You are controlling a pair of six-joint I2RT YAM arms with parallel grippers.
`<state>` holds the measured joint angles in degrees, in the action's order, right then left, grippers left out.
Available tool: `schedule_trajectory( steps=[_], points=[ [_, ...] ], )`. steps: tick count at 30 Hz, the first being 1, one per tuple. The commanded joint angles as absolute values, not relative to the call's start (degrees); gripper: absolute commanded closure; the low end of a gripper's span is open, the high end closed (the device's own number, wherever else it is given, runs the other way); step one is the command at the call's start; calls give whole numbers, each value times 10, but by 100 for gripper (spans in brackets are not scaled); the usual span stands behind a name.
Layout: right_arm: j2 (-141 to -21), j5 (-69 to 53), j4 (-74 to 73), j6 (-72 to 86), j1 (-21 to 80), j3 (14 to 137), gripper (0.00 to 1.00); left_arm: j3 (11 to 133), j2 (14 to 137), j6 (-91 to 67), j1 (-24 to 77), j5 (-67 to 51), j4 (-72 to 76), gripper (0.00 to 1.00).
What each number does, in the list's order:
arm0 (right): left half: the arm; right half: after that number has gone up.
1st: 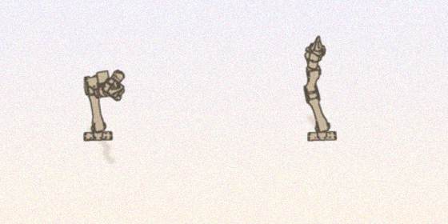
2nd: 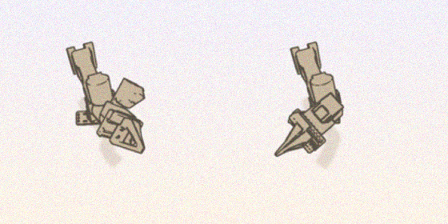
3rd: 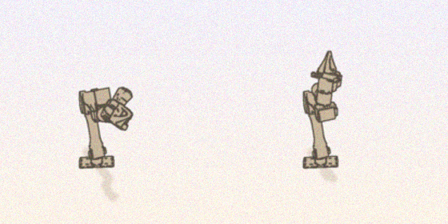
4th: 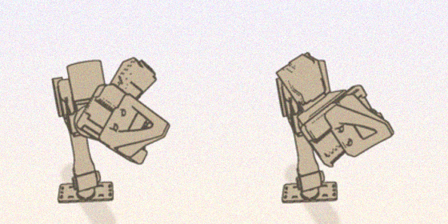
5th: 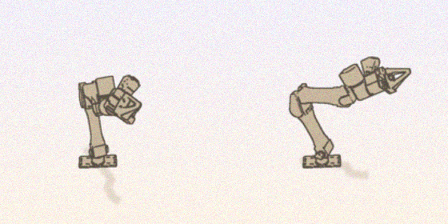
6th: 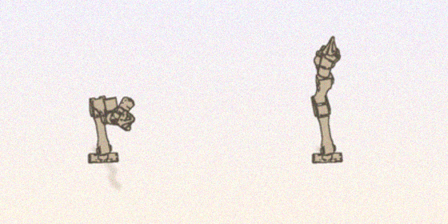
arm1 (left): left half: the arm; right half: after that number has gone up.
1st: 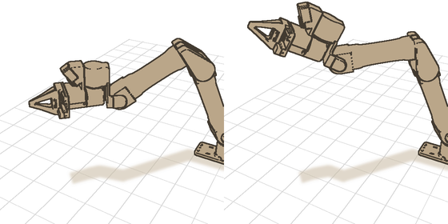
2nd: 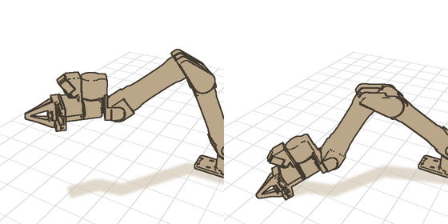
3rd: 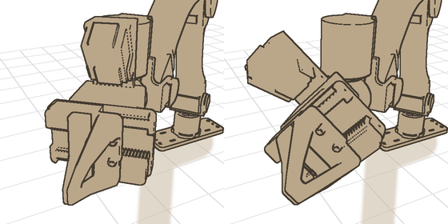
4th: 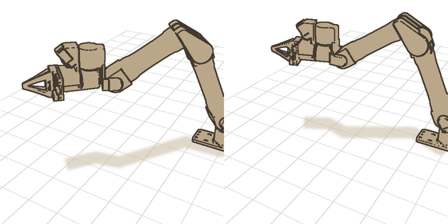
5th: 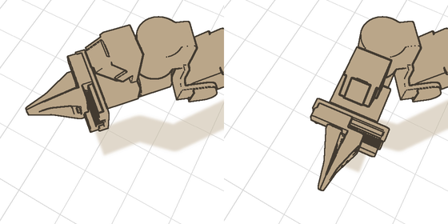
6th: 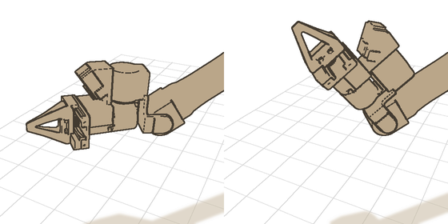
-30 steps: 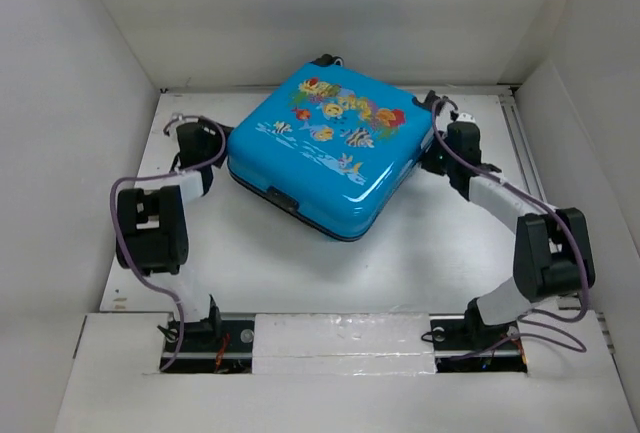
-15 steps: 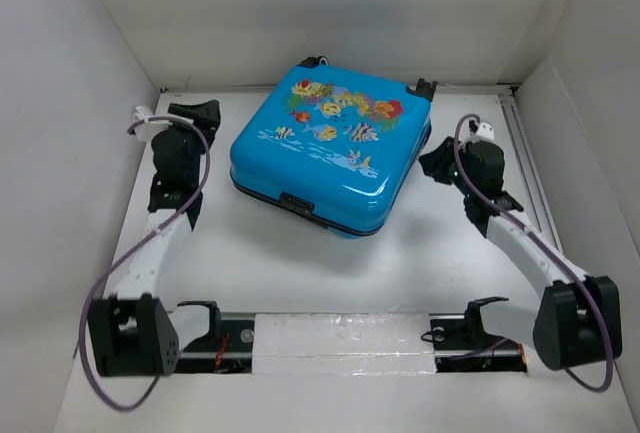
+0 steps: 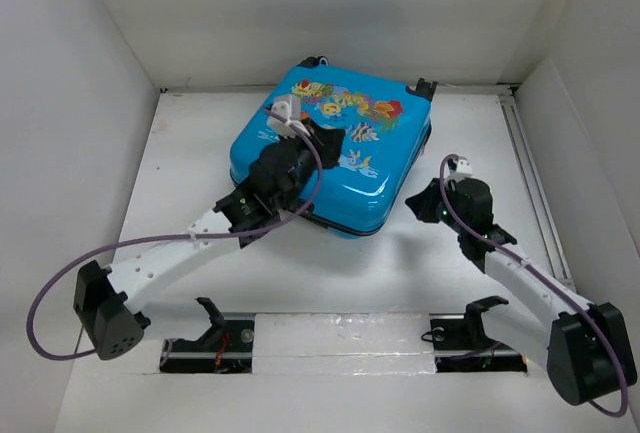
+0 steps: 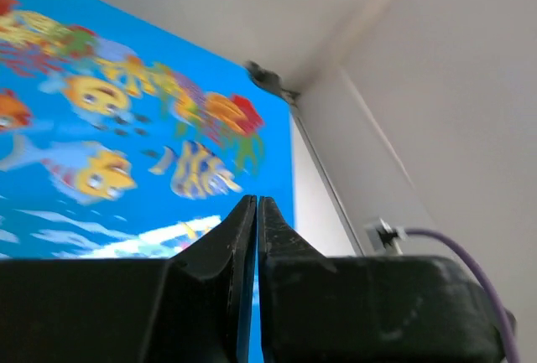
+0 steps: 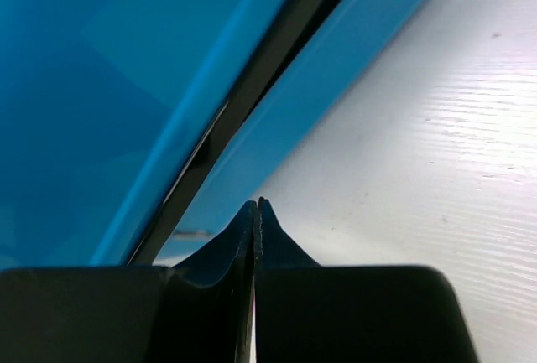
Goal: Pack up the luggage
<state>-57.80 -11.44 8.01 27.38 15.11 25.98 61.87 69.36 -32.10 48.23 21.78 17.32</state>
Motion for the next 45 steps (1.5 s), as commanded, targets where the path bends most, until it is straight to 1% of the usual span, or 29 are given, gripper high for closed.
schedule_trajectory(
  steps=[1, 2, 4, 5, 6, 8, 9, 11, 12, 15, 16, 18, 19, 21, 22, 24, 27, 31, 34, 36, 37, 41, 43, 45],
  points=[
    [-544, -168, 151, 244, 170, 230, 97, 602, 644, -264, 548, 266, 202, 98],
    [-544, -182, 163, 233, 171, 220, 94, 584, 635, -264, 568, 277, 202, 98],
    [-538, -203, 197, 214, 178, 204, 81, 535, 594, -297, 602, 277, 189, 98],
    [-538, -203, 197, 214, 184, 198, 75, 475, 577, -321, 607, 277, 173, 98],
    [-549, -203, 197, 205, 185, 198, 72, 442, 557, -344, 607, 271, 167, 98],
    [-564, -203, 218, 200, 190, 193, 70, 376, 485, -419, 607, 265, 148, 98],
    [-572, -208, 228, 200, 190, 192, 68, 312, 458, -441, 607, 265, 140, 98],
    [-593, -226, 264, 194, 196, 187, 67, 253, 386, -484, 607, 270, 131, 98],
    [-599, -235, 272, 194, 196, 187, 66, 209, 369, -497, 607, 270, 114, 96],
    [-606, -235, 308, 179, 215, 187, 61, 166, 358, -519, 607, 276, 108, 92],
    [-613, -235, 308, 173, 215, 187, 60, 159, 367, -519, 607, 281, 116, 92],
    [-618, -229, 302, 160, 232, 193, 60, 159, 416, -511, 595, 305, 133, 88],
    [-618, -220, 294, 154, 232, 200, 58, 159, 437, -505, 583, 313, 148, 86],
    [-618, -212, 294, 159, 237, 200, 58, 167, 499, -505, 552, 313, 174, 84],
    [-618, -199, 294, 159, 243, 200, 58, 176, 517, -499, 514, 298, 192, 84],
    [-618, -186, 294, 165, 248, 200, 59, 182, 561, -484, 462, 265, 276, 84],
    [-613, -165, 294, 170, 248, 195, 65, 194, 595, -474, 419, 234, 321, 84],
    [-619, -165, 294, 171, 248, 195, 73, 218, 600, -452, 414, 234, 338, 84],
    [-634, -181, 319, 183, 258, 189, 73, 228, 579, -434, 414, 247, 338, 82],
    [-641, -187, 365, 189, 265, 167, 69, 238, 573, -422, 414, 266, 330, 81],
    [-648, -187, 378, 189, 274, 167, 64, 243, 580, -416, 414, 266, 330, 80],
    [-654, -175, 374, 189, 288, 167, 63, 270, 597, -410, 414, 273, 323, 79],
    [-639, -156, 347, 189, 294, 172, 63, 270, 579, -410, 414, 284, 323, 79],
    [-614, -141, 317, 184, 294, 172, 63, 279, 579, -396, 414, 299, 330, 75]
  ],
)
